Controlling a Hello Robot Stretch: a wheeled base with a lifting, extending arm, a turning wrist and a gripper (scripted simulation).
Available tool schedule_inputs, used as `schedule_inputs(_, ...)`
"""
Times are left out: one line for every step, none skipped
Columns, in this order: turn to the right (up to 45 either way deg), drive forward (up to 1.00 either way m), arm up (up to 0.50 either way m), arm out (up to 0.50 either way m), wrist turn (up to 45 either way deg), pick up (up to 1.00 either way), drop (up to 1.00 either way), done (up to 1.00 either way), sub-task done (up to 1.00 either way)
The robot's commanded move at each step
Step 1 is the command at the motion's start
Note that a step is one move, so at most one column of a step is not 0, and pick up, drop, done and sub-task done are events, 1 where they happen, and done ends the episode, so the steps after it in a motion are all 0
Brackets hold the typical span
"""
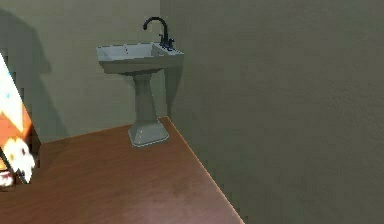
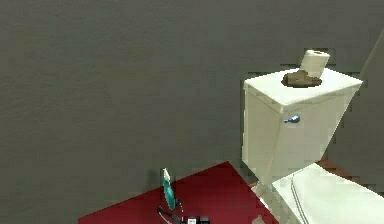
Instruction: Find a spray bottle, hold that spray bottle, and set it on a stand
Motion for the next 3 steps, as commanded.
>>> schedule_inputs(0.0,0.00,0.10,0.00,0.0,0.00,0.00,0.00,0.00)
schedule_inputs(0.0,0.00,0.50,0.00,0.0,0.00,0.00,0.00,0.00)
schedule_inputs(0.0,0.00,0.04,0.00,0.0,0.00,0.00,0.00,0.00)
